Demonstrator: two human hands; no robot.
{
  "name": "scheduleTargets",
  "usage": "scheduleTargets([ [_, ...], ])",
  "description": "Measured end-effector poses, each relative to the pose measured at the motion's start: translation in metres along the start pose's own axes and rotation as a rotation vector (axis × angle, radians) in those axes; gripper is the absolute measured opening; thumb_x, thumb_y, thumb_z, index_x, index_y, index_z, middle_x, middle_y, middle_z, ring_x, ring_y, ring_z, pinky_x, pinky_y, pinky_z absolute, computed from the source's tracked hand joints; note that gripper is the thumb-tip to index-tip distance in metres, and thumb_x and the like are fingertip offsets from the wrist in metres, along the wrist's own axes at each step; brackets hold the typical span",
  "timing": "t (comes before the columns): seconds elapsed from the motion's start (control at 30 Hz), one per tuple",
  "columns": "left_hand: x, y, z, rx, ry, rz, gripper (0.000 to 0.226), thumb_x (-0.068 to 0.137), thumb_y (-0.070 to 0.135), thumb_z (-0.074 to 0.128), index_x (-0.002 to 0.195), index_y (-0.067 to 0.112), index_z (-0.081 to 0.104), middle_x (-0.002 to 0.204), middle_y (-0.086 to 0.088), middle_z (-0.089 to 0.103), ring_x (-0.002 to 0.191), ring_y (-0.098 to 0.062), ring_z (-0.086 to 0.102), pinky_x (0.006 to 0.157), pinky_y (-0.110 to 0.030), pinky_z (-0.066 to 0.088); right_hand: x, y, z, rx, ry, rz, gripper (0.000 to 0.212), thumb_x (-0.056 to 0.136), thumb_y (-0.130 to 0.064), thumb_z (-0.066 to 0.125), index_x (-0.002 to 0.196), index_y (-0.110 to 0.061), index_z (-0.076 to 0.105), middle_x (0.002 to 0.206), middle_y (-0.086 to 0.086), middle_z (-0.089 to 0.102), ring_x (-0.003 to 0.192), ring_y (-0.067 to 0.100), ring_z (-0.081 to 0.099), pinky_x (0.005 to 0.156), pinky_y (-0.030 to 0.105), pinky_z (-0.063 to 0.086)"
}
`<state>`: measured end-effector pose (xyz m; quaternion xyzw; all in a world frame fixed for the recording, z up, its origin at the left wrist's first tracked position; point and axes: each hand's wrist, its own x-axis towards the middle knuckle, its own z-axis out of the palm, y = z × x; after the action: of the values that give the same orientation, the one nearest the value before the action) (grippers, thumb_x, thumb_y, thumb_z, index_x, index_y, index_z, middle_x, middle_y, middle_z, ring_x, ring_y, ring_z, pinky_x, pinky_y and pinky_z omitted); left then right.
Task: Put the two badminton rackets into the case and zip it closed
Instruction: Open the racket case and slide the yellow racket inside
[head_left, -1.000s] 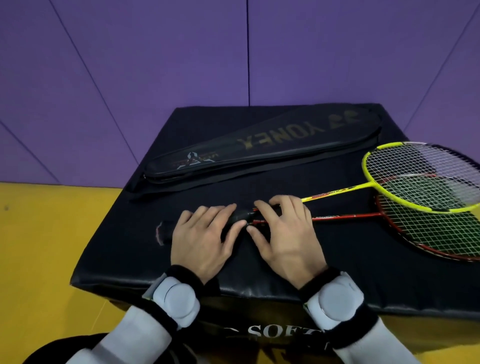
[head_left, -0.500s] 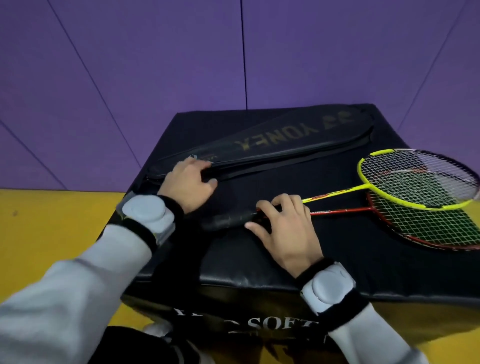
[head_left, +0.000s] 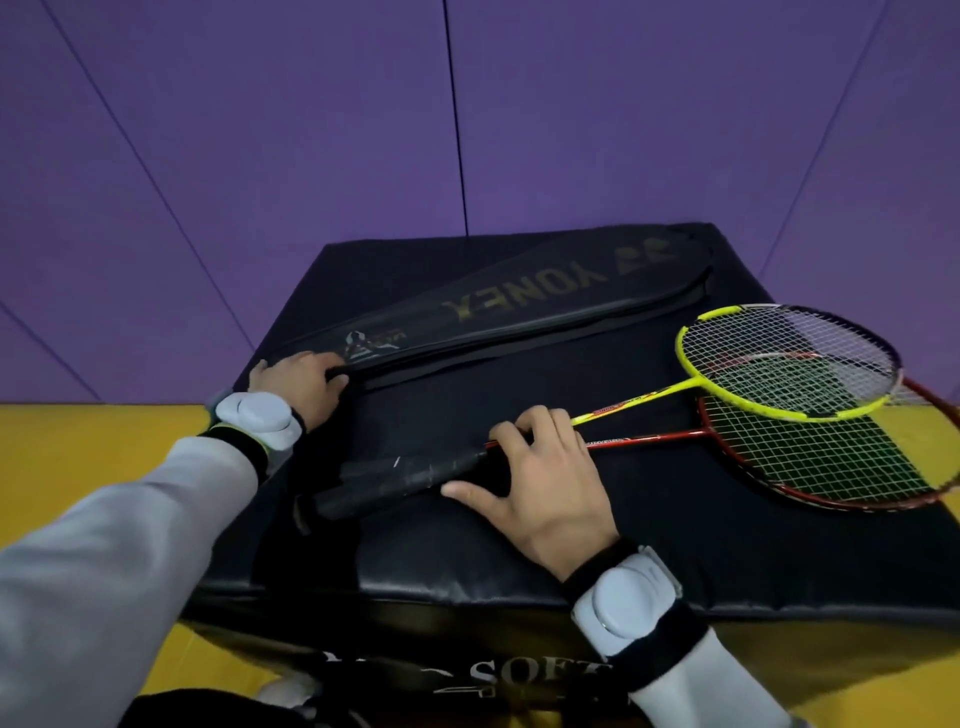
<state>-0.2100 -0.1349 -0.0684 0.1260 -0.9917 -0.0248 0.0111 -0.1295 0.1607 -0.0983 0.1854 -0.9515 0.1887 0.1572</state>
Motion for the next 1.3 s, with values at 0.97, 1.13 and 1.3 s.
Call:
scheduleTargets([
  [0.97,-0.055,0.068,-0.033,-0.303,0.230,0.063,0.023,0.101,0.028,0.035,0.102,0.016,0.055,0.083,-0.011,0.072,0.081,-0.039,0.063,0.081,-0.048,0.050,-0.044,-0.027,-0.030,0.148,0.003,-0.179,0.077,0.073,-0.088,0.047,0.093,-0.016,0.063,0.102,-0.002,0.050,0.107,0.017,0.047,0.092,0.031,0.048],
  [1.13,-0.057,0.073,-0.041,-0.368,0.243,0.072,0.023,0.103,0.027,0.035,0.101,0.015,0.054,0.083,-0.010,0.073,0.084,-0.038,0.063,0.085,-0.050,0.050,-0.047,-0.029,-0.029,0.192,0.051,-0.182,0.077,0.073,-0.089,0.046,0.092,-0.016,0.063,0.101,-0.004,0.051,0.106,0.016,0.047,0.086,0.026,0.049],
  [1.3,-0.058,0.074,-0.044,-0.408,0.231,0.033,0.023,0.102,0.026,0.036,0.097,0.015,0.055,0.083,-0.010,0.073,0.084,-0.038,0.064,0.085,-0.050,0.050,-0.050,-0.033,-0.031,0.188,0.062,-0.193,0.077,0.072,-0.090,0.047,0.090,-0.016,0.062,0.099,-0.004,0.051,0.104,0.015,0.047,0.085,0.027,0.049],
])
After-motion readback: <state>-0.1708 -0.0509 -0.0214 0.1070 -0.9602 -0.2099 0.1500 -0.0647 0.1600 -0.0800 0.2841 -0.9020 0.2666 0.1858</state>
